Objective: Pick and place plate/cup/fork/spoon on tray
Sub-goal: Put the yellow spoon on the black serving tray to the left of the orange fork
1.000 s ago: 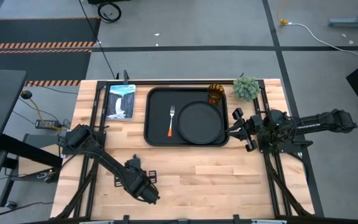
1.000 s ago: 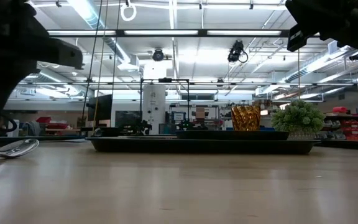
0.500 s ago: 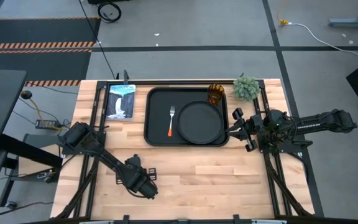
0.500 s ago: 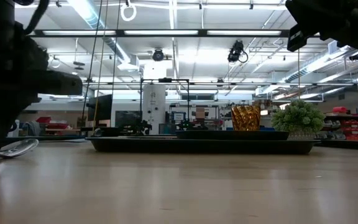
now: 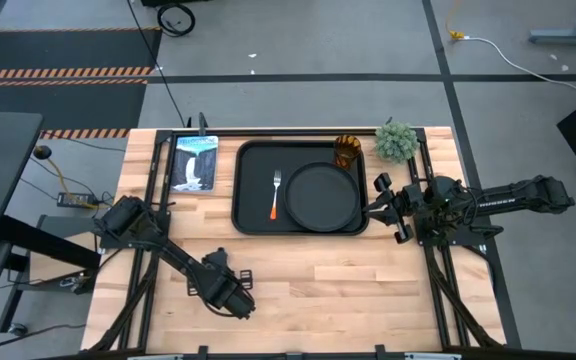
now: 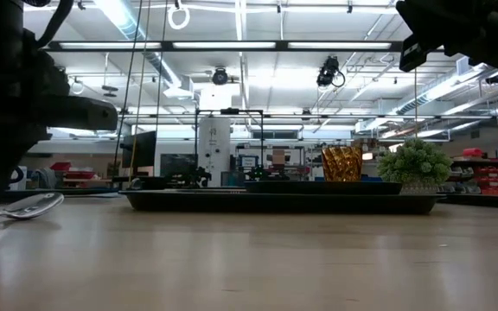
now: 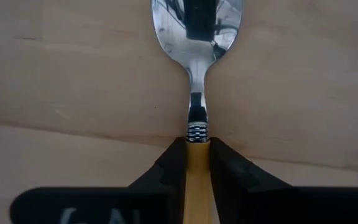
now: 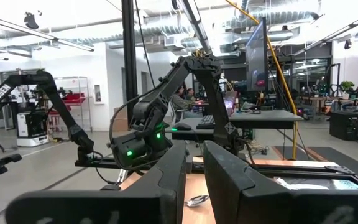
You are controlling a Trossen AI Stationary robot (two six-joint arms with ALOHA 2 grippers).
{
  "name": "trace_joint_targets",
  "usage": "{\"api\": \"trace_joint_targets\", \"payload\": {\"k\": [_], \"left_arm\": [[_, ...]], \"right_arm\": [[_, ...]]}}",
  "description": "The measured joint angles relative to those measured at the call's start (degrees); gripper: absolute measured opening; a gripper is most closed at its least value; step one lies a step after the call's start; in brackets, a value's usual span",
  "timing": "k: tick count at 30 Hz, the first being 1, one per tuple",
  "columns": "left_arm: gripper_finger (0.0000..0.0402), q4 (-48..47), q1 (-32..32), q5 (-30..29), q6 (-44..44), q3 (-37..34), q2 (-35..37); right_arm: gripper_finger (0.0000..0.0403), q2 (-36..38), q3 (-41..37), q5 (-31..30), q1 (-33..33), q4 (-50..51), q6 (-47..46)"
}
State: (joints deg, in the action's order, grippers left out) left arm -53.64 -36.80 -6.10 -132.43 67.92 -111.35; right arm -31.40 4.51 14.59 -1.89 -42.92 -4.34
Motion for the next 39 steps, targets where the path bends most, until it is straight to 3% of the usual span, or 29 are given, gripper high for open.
{"api": "trace_joint_targets", "payload": {"k": [18,26,31,39], "left_arm": [[0.0063,-15.0,0.0,-2.6,5.7,8.2,-0.6],[0.0062,-26.2,1.8,-10.7,6.0,15.6,-0.4],[0.0062,-29.6,6.7,-17.1,11.0,18.6,-0.4],[0.0061,-25.6,21.7,-24.1,29.5,18.8,-0.4]], "right_arm": [[0.0064,0.0,0.0,-1.6,0.0,-1.0,-0.5],[0.0064,0.0,0.0,-1.5,0.0,-1.2,-0.4],[0.0064,0.0,0.0,-1.5,0.0,-1.3,-0.2],[0.0064,0.0,0.0,-0.4,0.0,-1.3,-0.5]]}}
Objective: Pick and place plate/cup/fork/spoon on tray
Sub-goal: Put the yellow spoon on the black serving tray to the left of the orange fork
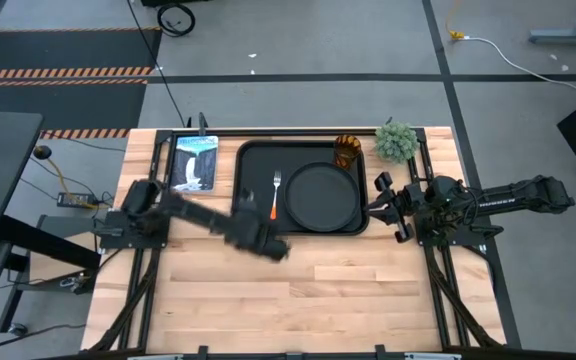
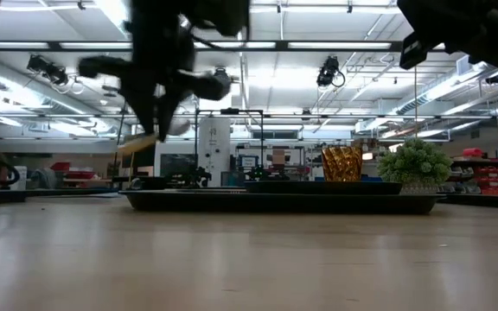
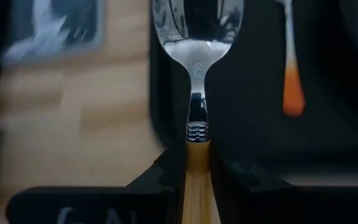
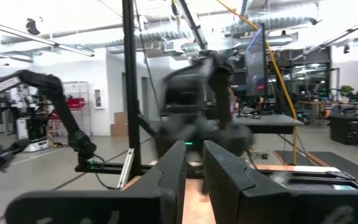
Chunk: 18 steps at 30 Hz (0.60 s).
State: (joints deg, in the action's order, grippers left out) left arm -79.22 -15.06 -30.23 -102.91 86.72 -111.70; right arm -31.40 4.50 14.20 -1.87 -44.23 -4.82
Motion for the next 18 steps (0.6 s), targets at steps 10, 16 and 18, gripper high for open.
{"api": "trace_joint_targets", "payload": {"k": [10,16,18], "left_arm": [[0.0060,18.0,20.6,2.9,29.9,0.0,0.0],[0.0060,25.5,27.0,8.9,36.6,-2.5,-1.1],[0.0060,30.9,27.7,11.8,37.6,-5.9,-1.1]], "right_arm": [[0.0064,0.0,0.0,3.7,0.0,-0.1,0.3],[0.0064,0.0,0.0,4.6,0.0,-0.1,0.1],[0.0064,0.0,0.0,5.2,0.0,-0.3,0.1]]}}
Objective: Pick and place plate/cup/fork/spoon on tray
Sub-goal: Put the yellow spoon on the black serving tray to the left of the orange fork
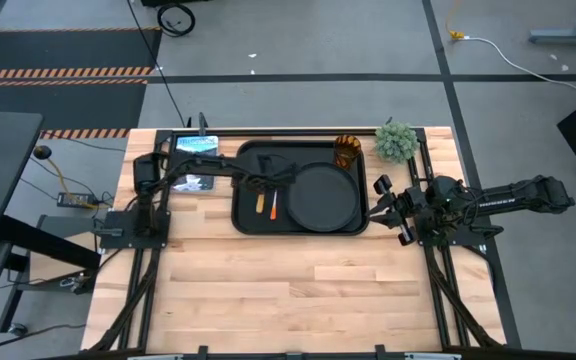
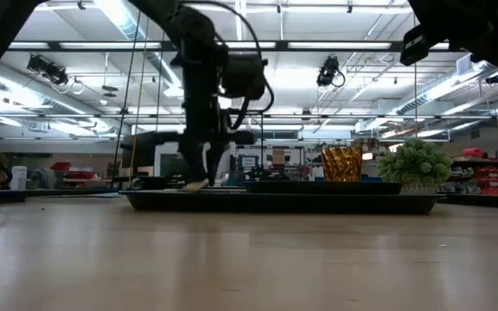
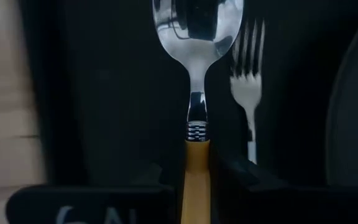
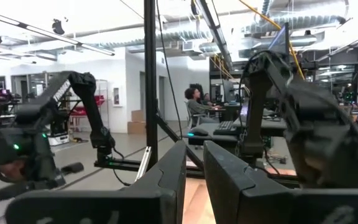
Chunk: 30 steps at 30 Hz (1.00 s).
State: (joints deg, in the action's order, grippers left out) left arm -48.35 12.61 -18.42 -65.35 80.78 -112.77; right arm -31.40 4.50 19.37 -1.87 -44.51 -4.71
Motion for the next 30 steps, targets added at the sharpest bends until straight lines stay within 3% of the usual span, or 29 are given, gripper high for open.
{"api": "trace_joint_targets", "payload": {"k": [5,14,24,30], "left_arm": [[0.0061,3.3,0.7,3.4,-3.2,-6.0,-0.1],[0.0067,4.5,0.3,3.1,-7.3,-8.7,0.0],[0.0152,4.1,-0.9,0.6,-5.8,-8.8,0.1],[0.0176,4.6,-2.4,-3.1,-2.8,-8.8,0.9]], "right_arm": [[0.0064,0.0,0.0,0.1,0.0,-0.1,0.3],[0.0064,0.0,0.0,0.1,0.0,-0.6,0.4],[0.0064,0.0,0.0,0.1,0.0,-1.8,-1.5],[0.0064,0.0,0.0,-2.4,-0.3,-3.1,-1.1]]}}
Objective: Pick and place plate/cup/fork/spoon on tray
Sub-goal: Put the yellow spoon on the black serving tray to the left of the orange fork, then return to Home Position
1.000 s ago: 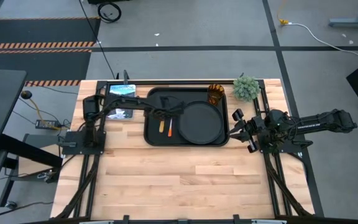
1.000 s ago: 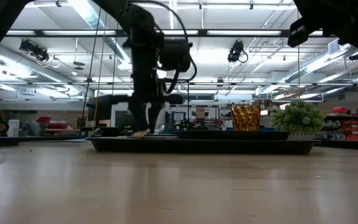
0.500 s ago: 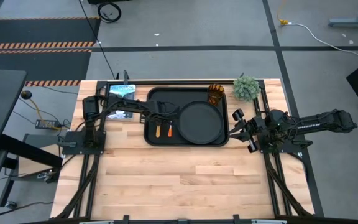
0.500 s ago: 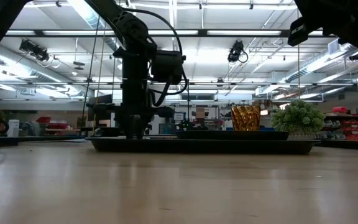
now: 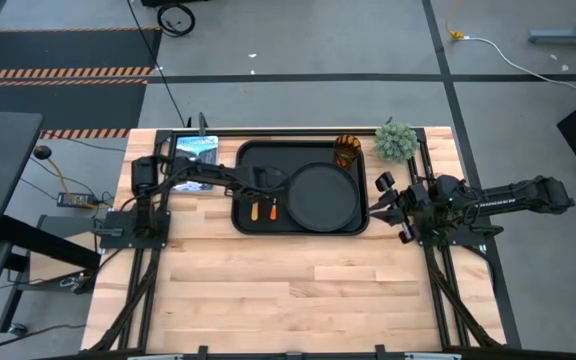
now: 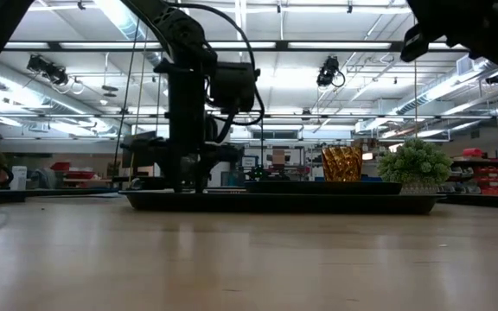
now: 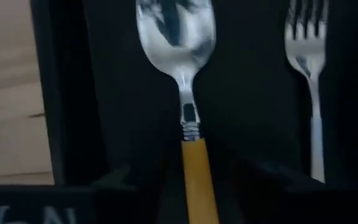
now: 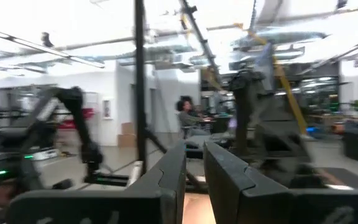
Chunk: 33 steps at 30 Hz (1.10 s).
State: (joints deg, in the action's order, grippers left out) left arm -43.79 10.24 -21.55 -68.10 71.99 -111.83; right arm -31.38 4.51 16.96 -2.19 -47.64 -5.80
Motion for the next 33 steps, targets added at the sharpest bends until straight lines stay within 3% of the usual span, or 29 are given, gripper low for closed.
{"api": "trace_joint_targets", "payload": {"k": [6,14,22,33], "left_arm": [[0.0187,0.1,-1.2,-5.1,4.7,0.0,0.1],[0.0192,-1.3,-2.8,-12.0,17.7,4.3,0.1],[0.0192,-3.1,-4.8,-13.2,31.9,14.2,0.2],[0.0176,-14.4,-10.4,-13.3,49.4,27.3,0.2]], "right_arm": [[0.0064,0.0,0.0,-8.6,-2.1,1.4,3.7],[0.0064,0.0,0.0,-18.7,-4.9,2.0,5.3],[0.0064,0.4,0.0,-18.9,-4.8,-0.5,2.4],[0.0064,0.6,0.0,-18.9,-4.6,2.8,2.9]]}}
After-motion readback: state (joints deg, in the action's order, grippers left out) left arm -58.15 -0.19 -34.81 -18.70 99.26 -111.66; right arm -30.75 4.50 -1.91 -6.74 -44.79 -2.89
